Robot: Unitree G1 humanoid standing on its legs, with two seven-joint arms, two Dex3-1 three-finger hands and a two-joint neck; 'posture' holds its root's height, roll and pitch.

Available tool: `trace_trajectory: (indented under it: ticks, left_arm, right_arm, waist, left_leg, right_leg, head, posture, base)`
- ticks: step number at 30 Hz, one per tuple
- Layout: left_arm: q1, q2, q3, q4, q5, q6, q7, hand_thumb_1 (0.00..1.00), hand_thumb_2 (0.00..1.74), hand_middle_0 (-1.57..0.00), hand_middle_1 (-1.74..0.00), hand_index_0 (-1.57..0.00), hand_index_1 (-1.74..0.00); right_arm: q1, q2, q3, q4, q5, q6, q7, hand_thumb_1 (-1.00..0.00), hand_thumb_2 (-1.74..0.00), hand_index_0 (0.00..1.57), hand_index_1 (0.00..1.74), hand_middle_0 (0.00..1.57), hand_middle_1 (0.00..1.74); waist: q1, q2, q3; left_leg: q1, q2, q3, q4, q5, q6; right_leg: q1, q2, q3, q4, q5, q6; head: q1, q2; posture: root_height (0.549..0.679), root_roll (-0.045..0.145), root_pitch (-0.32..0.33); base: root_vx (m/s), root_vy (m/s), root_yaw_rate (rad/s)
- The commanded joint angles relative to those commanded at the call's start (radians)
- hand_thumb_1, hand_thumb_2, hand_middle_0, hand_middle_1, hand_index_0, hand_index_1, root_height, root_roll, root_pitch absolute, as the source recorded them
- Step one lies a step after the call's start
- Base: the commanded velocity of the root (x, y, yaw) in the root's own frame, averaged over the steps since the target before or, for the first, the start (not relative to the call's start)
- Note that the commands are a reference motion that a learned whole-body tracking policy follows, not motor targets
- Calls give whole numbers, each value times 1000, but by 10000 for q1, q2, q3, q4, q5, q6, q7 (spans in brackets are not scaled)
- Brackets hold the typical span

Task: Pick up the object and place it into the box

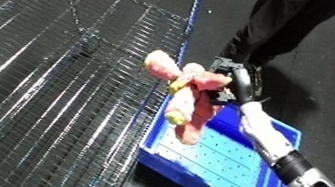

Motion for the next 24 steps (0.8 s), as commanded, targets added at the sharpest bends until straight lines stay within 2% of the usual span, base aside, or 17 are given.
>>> trace_trajectory:
  ticks: [2,10,15,18,22,23,24]
  left_arm:
    - [-133,17,-117,17,7,-87,-1,1000,1740,-1570,-1740,-1570,-1740]
    - [-437,174,-390,113,-2,-262,-63,1000,1740,-1570,-1740,-1570,-1740]
    - [-538,201,-506,318,-3,-358,-114,1000,1740,-1570,-1740,-1570,-1740]
    - [-559,291,-570,374,62,-390,-169,1000,1740,-1570,-1740,-1570,-1740]
    - [-531,416,-510,323,134,-400,-182,1000,1740,-1570,-1740,-1570,-1740]
    - [-507,451,-462,280,153,-383,-184,1000,1740,-1570,-1740,-1570,-1740]
    - [-507,451,-462,280,153,-383,-184,1000,1740,-1570,-1740,-1570,-1740]
  right_arm:
    - [-82,-17,-3,668,23,7,-113,-1000,-1740,1570,1740,1570,1740]
    - [-104,-195,-127,2563,296,207,-108,-1000,-1740,1570,1740,1570,1740]
    - [-322,-519,-203,4636,843,615,75,-1000,-1740,1570,1740,1570,1740]
    - [-560,-817,-254,6106,1336,804,298,-1000,-1740,1570,1740,1570,1740]
    - [-845,-1209,-442,7617,2062,761,660,-800,-1392,1256,1392,1256,1392]
    - [-839,-1368,-502,7951,2206,746,807,-700,-1218,1099,1218,1099,1218]
    - [-839,-1368,-502,7951,2206,746,807,-700,-1218,1099,1218,1099,1218]
  waist:
    - [-214,158,69]
    - [-588,446,124]
    - [-631,678,195]
    - [-584,776,165]
    - [-530,824,89]
    - [-515,822,58]
    - [-515,822,58]
  left_leg:
    - [-43,-48,140,68,-58,4]
    - [-40,-145,292,31,-84,-9]
    - [-24,-247,367,41,-117,-14]
    - [-21,-264,392,8,-126,-24]
    - [-18,-275,392,-77,-111,-46]
    - [-13,-277,387,-127,-90,-54]
    - [-13,-277,387,-127,-90,-54]
  right_leg:
    - [-118,-19,144,-27,34,-19]
    - [-181,-114,264,-68,61,-21]
    - [-216,-191,318,-69,86,-20]
    - [-200,-214,347,-157,124,-14]
    - [-139,-234,347,-308,160,6]
    - [-109,-235,334,-370,157,18]
    - [-109,-235,334,-370,157,18]
  head:
    - [97,-49]
    - [407,-50]
    - [826,-30]
    - [929,16]
    - [971,-80]
    - [1003,-142]
    - [1003,-142]
  posture:
    - [643,98,-137]
    - [643,106,-131]
    - [643,111,-129]
    - [644,112,-124]
    - [646,112,-119]
    - [647,111,-116]
    - [647,111,-116]
  base:
    - [-24,58,-175]
    - [-18,49,-38]
    - [-14,41,-29]
    - [-5,17,-37]
    - [10,10,-22]
    - [21,5,-4]
    - [21,5,-4]
